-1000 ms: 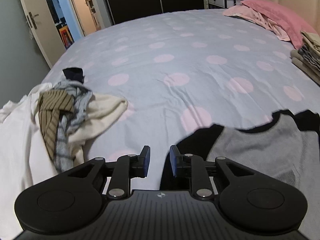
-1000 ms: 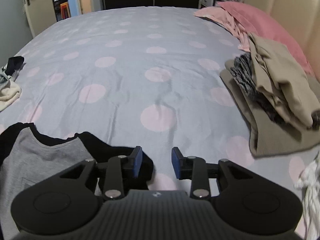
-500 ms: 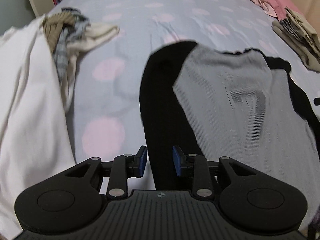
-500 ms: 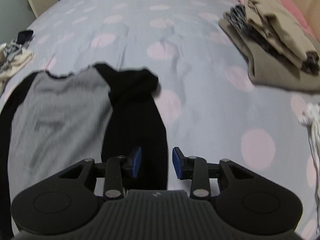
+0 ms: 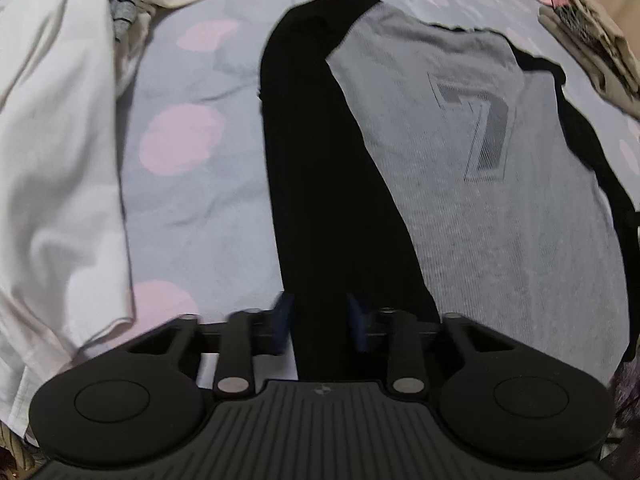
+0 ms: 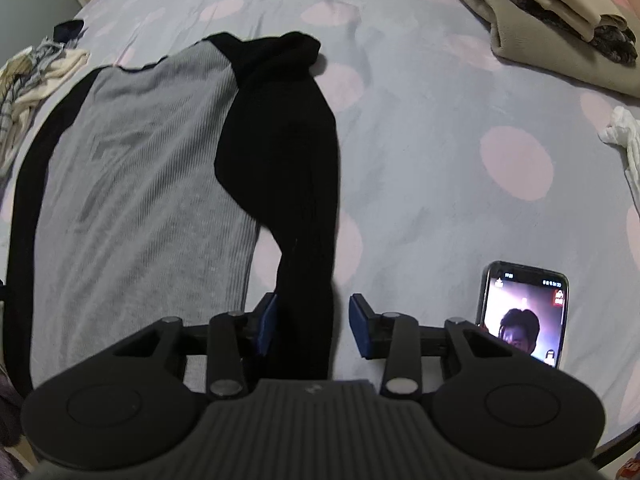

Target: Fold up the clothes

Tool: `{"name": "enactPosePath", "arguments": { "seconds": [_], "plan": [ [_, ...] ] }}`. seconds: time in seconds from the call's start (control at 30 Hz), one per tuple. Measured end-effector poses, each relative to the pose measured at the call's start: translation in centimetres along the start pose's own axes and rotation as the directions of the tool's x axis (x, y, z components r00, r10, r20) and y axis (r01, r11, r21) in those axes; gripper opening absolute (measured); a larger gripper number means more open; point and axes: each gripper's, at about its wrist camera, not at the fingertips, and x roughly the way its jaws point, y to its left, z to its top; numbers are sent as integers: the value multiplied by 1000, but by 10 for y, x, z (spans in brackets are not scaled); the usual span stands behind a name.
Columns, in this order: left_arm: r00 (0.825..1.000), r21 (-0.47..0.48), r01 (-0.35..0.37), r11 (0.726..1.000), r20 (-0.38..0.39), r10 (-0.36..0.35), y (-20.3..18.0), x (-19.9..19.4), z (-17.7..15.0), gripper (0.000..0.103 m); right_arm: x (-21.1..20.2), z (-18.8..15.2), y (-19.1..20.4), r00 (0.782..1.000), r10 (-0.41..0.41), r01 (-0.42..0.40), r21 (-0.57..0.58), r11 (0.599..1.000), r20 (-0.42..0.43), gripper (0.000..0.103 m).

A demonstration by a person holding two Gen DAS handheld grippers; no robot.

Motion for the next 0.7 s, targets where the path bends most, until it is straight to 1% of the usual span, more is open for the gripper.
{"name": "enactPosePath", "arguments": {
  "seconds": [0.03, 0.07, 0.1, 0.17, 0.27, 0.33, 0.4, 0.47, 0.53, 0.63, 0.7],
  "plan": [
    [1000, 7, -9, 1000, 1, 9, -1, 1, -1, 12, 2, -1, 2, 1000, -8, 8, -10, 1000, -3, 21],
    [1000, 10, -14, 1000, 4, 14, -2, 2, -1, 6, 3, -2, 3, 1000, -16, 16, -21, 1000, -6, 18],
    [1000, 4, -11, 1000, 11, 11, 0, -1, -1, 5, 4, -3, 4, 999, -32, 31, -26, 999, -5, 8],
    [1000, -8, -4, 1000, 26, 4, 3, -8, -1, 5, -1, -1, 3, 998, -58, 58, -34, 998, 17, 5],
    [999, -30, 9, 1000, 49, -7, 8, -18, 0, 4, -16, 5, -5, 994, -89, 89, -4, 996, 62, 4],
    [997, -73, 33, 997, 66, -28, 16, -28, 3, 4, -28, 12, -16, 990, -111, 107, 43, 993, 92, 4],
    [995, -109, 52, 993, 89, -42, 24, -39, 7, 0, -40, 19, -28, 983, -140, 129, 93, 987, 121, 4],
    [992, -111, 32, 993, 128, -18, 30, -51, 14, 0, -53, 28, -42, 973, -172, 150, 144, 978, 154, 4],
    [989, -136, 39, 990, 150, -18, 40, -60, 21, 0, -66, 40, -57, 960, -209, 171, 196, 966, 189, 4],
    [985, -156, 10, 988, 171, 17, 51, -64, 33, 0, -82, 59, -76, 924, -293, 232, 248, 941, 246, 4],
    [984, -177, 7, 984, 178, 26, 57, -63, 39, 0, -89, 72, -89, 905, -327, 247, 288, 925, 273, 4]
  ]
}}
